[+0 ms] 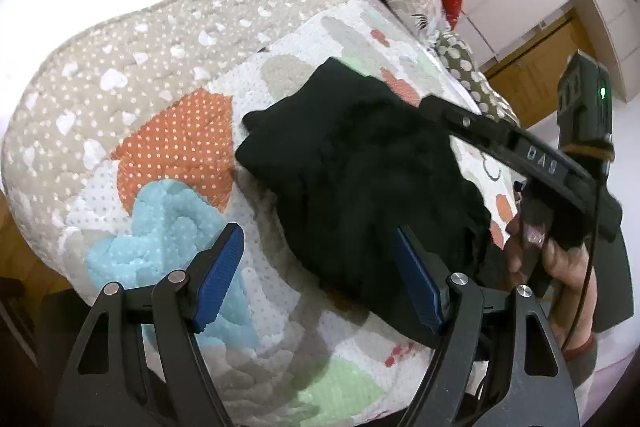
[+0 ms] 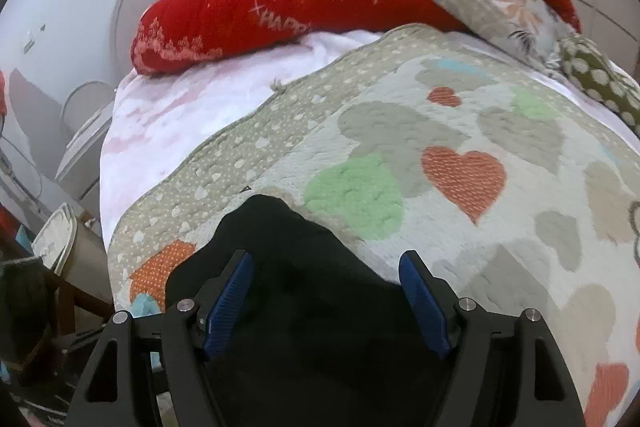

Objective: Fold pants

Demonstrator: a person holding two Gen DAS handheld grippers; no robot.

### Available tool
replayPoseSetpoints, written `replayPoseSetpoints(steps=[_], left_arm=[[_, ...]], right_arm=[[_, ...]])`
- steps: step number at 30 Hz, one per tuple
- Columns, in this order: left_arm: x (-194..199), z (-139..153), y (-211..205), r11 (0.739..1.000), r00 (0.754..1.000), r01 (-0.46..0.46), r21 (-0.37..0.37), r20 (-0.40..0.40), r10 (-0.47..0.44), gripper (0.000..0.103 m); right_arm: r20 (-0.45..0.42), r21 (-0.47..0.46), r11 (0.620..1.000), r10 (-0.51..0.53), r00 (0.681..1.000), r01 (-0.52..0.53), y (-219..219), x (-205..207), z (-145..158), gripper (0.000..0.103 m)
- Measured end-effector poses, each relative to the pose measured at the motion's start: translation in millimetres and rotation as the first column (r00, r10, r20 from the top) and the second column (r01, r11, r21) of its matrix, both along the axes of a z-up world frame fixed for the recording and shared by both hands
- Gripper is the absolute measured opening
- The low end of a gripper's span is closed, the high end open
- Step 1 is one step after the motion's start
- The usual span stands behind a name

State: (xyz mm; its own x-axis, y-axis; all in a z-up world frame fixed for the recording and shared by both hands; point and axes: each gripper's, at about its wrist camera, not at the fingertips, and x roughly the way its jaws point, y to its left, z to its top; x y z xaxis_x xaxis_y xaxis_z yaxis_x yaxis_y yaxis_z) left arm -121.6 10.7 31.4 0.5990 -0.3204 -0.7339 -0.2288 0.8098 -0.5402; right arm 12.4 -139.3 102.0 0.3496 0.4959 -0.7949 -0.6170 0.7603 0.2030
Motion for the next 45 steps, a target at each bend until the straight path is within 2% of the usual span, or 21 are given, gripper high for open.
replayPoseSetpoints(steps=[2,6,10,13,14,15,17,18,21,22,23,24,25,29,32,34,35,38,42,45], left_arm=[[4,-7,0,1.0,1.0,-0.001,-0.017,-0.011,0.001,0.077],[14,-10,-3,1.0,1.0,-0.004,-0.004,-0.008,0.004,0.077],[23,-15,-1,0.999,1.0,-0.012,-0.052,0.014,0.013,0.088],[30,-15,-3,0.999,0.999,-0.017,-0.043,0.031,0.019,0.09],[33,-16,-4,0.999,0.999,0.0,-0.05,0.04,0.002,0.099],[36,-16,-6,0.998,0.998,0.019,-0.061,0.055,-0.016,0.103],[37,-16,-6,0.998,0.998,0.01,-0.055,0.061,-0.006,0.103],[38,-16,-6,0.998,0.998,0.002,-0.06,0.065,0.002,0.103],[40,-16,-5,0.997,0.997,0.006,-0.071,0.071,-0.001,0.103],[41,-15,-5,0.997,0.997,0.021,-0.073,0.078,-0.015,0.103],[40,-14,-4,0.997,0.996,0.031,-0.076,0.086,-0.024,0.099],[39,-12,-5,0.996,0.995,0.04,-0.08,0.097,-0.032,0.075],[39,-8,-5,0.997,0.995,0.043,-0.062,0.094,-0.037,0.064],[32,9,-5,0.999,0.99,0.035,-0.008,0.136,-0.033,0.041],[25,32,-14,0.998,0.978,0.065,0.015,0.2,-0.067,0.04],[20,47,-26,0.993,0.966,0.1,0.056,0.235,-0.11,0.04],[18,53,-33,0.99,0.96,0.12,0.069,0.248,-0.133,0.04],[15,67,-56,0.976,0.936,0.2,0.081,0.278,-0.215,0.04],[16,72,-86,0.956,0.912,0.274,0.108,0.286,-0.294,0.04],[18,70,-104,0.944,0.898,0.306,0.127,0.291,-0.33,0.04]], right_arm=[[-0.008,-0.014,1.0,0.022,1.0,-0.022,9,6,-6,0.074],[-0.035,-0.055,0.996,0.075,0.997,-0.076,25,14,-21,0.074],[-0.041,-0.068,0.99,0.12,0.992,-0.123,40,21,-31,0.078],[-0.066,-0.028,0.993,0.115,0.991,-0.118,43,31,-37,0.082],[-0.081,-0.014,0.993,0.113,0.99,-0.115,44,35,-39,0.082],[-0.1,0.003,0.994,0.11,0.989,-0.111,44,38,-42,0.082],[-0.151,0.056,0.995,0.096,0.984,-0.089,43,46,-48,0.082],[-0.174,0.086,0.994,0.087,0.981,-0.073,42,48,-52,0.081],[-0.202,0.175,0.984,0.075,0.976,-0.039,40,48,-57,0.047],[-0.208,0.178,0.983,0.078,0.975,-0.041,42,45,-58,0.044],[-0.182,0.164,0.985,0.079,0.98,-0.049,43,40,-54,0.041],[-0.162,0.158,0.986,0.084,0.983,-0.059,44,37,-50,0.038],[-0.151,0.162,0.985,0.087,0.985,-0.062,43,35,-45,0.035],[-0.095,0.249,0.967,0.069,0.993,-0.044,20,25,-10,0.033],[-0.052,0.308,0.951,0.036,0.998,-0.018,-5,17,15,0.031],[-0.031,0.344,0.939,-0.005,1.0,0.015,-25,13,29,0.019],[-0.028,0.363,0.931,-0.019,0.999,0.028,-33,12,34,0.018],[-0.023,0.417,0.907,-0.054,0.998,0.059,-61,7,47,0.017],[-0.029,0.427,0.896,-0.125,0.992,0.126,-99,-3,51,0.017],[-0.08,0.427,0.887,-0.156,0.985,0.175,-120,-7,48,0.02]])
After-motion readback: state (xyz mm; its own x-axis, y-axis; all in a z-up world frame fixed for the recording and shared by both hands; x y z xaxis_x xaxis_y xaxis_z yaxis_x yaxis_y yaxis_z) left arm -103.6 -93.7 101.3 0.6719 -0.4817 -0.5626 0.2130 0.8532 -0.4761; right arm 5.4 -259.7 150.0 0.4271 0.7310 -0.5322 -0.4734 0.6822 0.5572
